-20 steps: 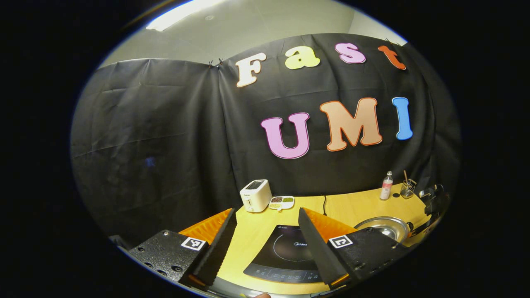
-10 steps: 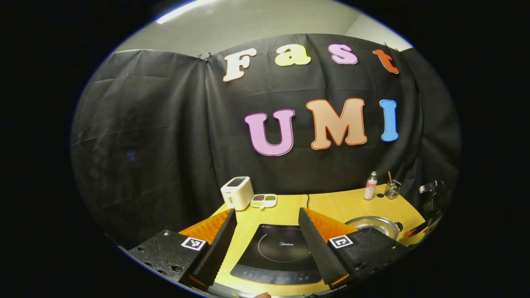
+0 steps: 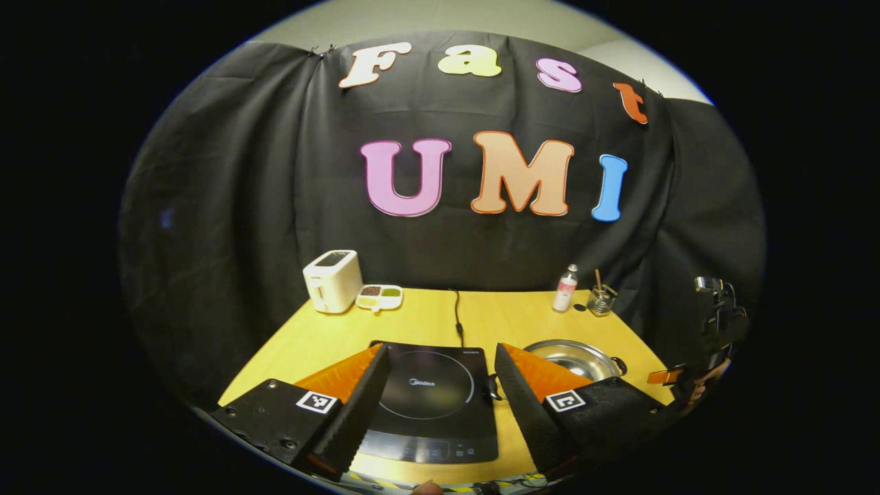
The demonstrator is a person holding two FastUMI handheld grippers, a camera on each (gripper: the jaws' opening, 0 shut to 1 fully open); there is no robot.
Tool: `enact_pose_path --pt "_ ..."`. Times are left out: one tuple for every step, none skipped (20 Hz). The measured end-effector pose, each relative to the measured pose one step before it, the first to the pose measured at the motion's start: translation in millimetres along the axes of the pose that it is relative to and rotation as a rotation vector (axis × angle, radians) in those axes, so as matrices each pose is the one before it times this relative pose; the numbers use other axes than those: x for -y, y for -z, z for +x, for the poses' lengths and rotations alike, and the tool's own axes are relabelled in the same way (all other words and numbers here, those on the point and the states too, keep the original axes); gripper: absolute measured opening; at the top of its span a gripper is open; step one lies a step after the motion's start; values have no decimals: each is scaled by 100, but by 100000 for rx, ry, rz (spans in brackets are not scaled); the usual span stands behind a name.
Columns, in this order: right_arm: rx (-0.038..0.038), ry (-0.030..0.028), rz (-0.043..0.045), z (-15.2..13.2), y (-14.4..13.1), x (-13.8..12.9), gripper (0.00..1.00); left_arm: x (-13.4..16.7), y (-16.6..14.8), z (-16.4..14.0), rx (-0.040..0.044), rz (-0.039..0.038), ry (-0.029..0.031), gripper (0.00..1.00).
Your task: First push the handle of the pot to place it horizontally, then grasp the pot with both hands and set it on the induction cooktop.
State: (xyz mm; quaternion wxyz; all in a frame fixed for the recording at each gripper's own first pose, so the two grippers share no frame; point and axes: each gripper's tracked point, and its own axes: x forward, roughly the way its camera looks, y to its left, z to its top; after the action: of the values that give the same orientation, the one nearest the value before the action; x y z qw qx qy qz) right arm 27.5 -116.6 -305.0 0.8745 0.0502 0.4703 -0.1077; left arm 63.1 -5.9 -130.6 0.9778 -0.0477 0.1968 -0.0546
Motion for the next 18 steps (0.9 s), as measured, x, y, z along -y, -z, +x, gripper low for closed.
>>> enact_pose_path --pt "535 -873 1168 -389 -156 -318 0 380 156 387 191 -433 1278 96" --pt "132 264 -100 -394 155 -35 3 386 63 246 -393 651 971 92" --pt "890 469 -1076 -527 -173 194 0 431 218 484 35 692 1220 92" --pt "884 5 -1421 -33 -188 -42 3 429 165 426 202 454 1178 93" --pt "401 -93 -1439 11 -293 -50 3 289 164 429 -127 -6 825 93" --pt "529 -756 -1111 277 -211 -98 0 302 436 468 -887 -547 492 92" --pt "119 -1124 -787 460 -417 -55 4 190 537 428 -1584 -1117 3 92" --pt "63 -1109 -148 559 -252 55 3 68 655 450 -2176 -1002 -811 93" --pt "-264 -567 63 582 -362 156 8 71 611 515 -2094 -1155 -852 93" --pt "48 -1266 -19 647 -261 20 13 500 779 372 -2331 -1287 -447 93" --pt "3 -923 -862 614 -455 243 17 375 485 459 -1539 -1073 -860 89" --pt "-659 -812 -530 788 -54 266 18 389 371 396 -1430 -926 -922 94" --pt "-768 -1677 155 725 -263 90 21 552 178 428 -677 -1538 -363 94" --pt "-626 -2329 453 678 -394 -103 25 725 79 456 -370 -2094 277 94" --pt "-858 -1726 320 661 -214 18 41 676 166 519 -474 -1429 -161 94" --pt "-1066 -1430 -158 702 -39 154 56 372 328 578 -1392 80 -1079 94" --pt "-535 -1342 -600 657 -248 177 72 272 853 505 -2165 890 -1325 94" --pt "-735 -1242 -763 750 -89 104 72 275 319 578 -987 1073 -747 94"
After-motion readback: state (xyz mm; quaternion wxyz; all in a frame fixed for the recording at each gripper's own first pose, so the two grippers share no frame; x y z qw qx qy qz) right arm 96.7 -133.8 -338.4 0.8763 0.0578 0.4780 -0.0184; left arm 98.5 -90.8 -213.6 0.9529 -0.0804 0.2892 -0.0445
